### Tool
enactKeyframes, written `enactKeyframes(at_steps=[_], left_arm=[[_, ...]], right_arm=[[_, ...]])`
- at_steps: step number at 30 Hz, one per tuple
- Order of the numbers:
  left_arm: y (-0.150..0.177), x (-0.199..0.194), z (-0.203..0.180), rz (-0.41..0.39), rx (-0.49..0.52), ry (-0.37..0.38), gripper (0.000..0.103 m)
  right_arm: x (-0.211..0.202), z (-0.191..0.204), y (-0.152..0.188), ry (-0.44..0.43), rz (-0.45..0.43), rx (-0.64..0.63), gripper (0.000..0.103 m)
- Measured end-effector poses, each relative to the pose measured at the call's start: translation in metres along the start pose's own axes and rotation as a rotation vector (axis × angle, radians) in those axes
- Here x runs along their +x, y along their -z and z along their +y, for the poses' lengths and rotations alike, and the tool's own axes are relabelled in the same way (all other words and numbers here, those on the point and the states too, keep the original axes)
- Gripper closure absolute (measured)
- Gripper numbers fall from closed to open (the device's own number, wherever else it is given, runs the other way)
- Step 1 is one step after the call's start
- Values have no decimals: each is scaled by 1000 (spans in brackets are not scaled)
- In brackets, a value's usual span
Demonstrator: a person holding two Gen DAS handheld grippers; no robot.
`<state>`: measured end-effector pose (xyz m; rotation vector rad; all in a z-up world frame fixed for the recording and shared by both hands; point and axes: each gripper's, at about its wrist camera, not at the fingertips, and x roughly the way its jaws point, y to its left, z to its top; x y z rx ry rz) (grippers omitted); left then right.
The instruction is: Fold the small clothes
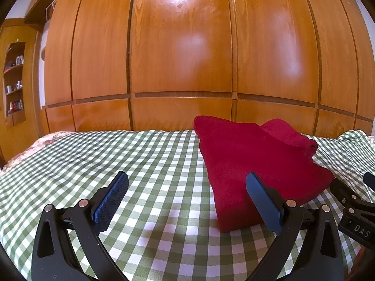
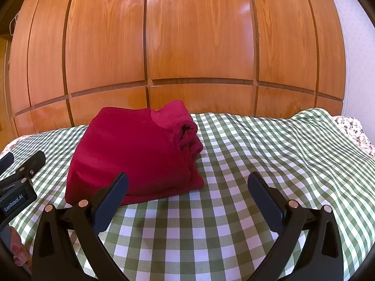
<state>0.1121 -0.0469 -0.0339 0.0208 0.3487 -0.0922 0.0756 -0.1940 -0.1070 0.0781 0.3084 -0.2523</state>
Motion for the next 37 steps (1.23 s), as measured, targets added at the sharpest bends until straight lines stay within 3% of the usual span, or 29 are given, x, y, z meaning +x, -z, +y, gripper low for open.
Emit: enactKeyframes(at_steps=[28,32,37], left_arm=[[2,5,1,27,8,-2,4],[1,11,2,63,12,5,4],[2,24,4,151,10,20,4]], right_arm=[[2,-1,0,-4,12,0,2],[5,-2,-1,-9,31,5,2],[19,-13,-6,-43,124,58,2]])
